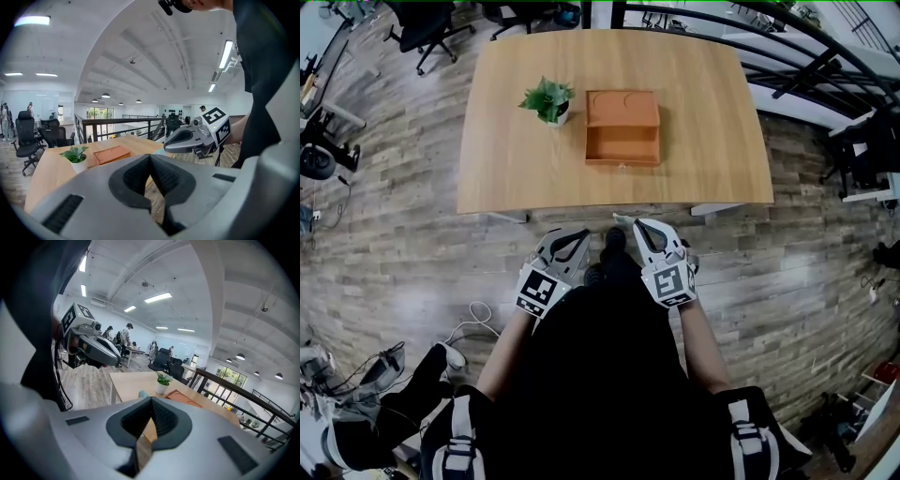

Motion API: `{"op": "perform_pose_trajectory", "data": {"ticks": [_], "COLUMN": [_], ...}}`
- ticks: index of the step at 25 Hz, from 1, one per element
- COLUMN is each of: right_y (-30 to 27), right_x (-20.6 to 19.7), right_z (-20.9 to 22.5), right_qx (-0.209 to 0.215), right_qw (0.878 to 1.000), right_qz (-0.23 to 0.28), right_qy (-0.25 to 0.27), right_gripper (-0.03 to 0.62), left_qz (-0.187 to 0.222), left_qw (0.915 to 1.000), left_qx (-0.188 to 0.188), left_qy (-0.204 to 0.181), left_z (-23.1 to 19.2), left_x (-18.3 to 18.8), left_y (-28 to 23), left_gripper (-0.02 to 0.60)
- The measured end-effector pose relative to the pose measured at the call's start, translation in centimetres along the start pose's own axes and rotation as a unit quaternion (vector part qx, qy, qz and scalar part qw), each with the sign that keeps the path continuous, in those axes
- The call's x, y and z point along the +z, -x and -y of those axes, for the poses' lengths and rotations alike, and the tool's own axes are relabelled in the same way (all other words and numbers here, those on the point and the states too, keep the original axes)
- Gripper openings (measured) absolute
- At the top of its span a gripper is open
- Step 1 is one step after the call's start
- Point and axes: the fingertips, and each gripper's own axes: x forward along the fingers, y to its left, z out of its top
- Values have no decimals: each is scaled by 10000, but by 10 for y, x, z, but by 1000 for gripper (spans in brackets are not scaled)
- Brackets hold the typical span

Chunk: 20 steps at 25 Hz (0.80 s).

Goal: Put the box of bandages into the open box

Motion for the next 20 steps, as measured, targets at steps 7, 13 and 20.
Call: {"op": "perform_pose_trajectory", "data": {"ticks": [7, 13, 20], "right_y": [-30, -55, -80], "right_x": [3, 2, 7], "right_z": [36, 68, 101], "right_qx": [134, 314, 465], "right_qw": [9999, 9994, 9986], "right_qz": [106, 111, 197], "right_qy": [15, 107, 127], "right_gripper": [25, 25, 25], "left_qz": [-51, -120, -247], "left_qw": [9999, 9998, 9994], "left_qx": [104, 149, 242], "left_qy": [-13, -15, 39], "left_z": [-29, -50, -72], "left_x": [15, 27, 34], "left_y": [-33, -62, -91], "left_gripper": [20, 19, 18]}}
